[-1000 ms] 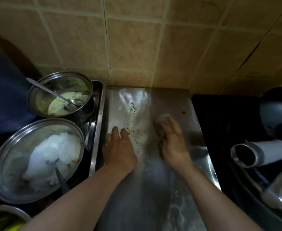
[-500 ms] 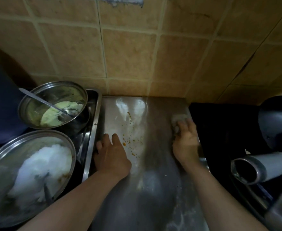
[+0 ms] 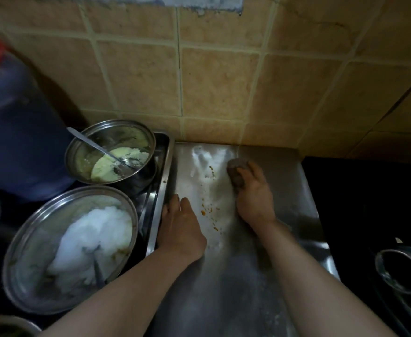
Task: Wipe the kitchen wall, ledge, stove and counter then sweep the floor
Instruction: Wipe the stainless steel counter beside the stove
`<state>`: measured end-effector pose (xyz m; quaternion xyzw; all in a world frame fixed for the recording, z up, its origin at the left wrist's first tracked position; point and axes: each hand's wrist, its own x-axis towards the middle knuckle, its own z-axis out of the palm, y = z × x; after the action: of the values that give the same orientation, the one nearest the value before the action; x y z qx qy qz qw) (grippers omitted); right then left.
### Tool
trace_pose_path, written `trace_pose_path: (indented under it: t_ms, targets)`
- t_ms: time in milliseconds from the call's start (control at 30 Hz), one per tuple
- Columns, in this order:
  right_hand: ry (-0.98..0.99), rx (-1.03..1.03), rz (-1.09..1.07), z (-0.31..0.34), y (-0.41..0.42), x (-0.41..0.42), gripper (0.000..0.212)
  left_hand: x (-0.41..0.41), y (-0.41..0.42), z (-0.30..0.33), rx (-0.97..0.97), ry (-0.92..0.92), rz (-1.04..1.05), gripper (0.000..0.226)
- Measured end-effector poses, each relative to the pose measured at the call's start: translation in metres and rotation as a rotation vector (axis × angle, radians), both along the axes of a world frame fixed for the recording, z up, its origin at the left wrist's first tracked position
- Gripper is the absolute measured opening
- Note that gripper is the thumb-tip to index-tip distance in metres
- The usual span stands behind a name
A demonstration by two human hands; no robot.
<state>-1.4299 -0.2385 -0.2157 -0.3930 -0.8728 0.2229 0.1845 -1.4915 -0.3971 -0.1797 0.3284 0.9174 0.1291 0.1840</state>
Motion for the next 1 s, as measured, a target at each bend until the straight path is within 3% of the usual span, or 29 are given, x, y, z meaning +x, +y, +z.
trace_pose_path:
  t_ms: [200, 400, 600, 833, 1000]
  targets:
    - [0.049, 0.011, 0.281, -0.001, -0.024, -0.016, 0.048, 0.005, -0.004, 0.002, 0.038, -0.016, 0.016, 0.063]
    - [-0.007, 0.015, 0.198, 0.009, 0.01, -0.048, 0.046, 0.01, -0.007, 0.003, 0.004, -0.023, 0.022, 0.077]
    - [-0.03, -0.119, 0.533, 0.011, -0.046, 0.001, 0.058, 0.019, -0.011, 0.004, -0.007, -0.041, 0.073, 0.077]
    - [-0.07, -0.055, 0.28, 0.01, -0.025, -0.003, 0.053, 0.028, -0.022, 0.009, -0.048, -0.094, 0.077, 0.075]
    - [-0.047, -0.165, 0.535, 0.011, -0.077, 0.045, 0.063, 0.04, -0.032, 0.006, -0.071, -0.093, 0.093, 0.075]
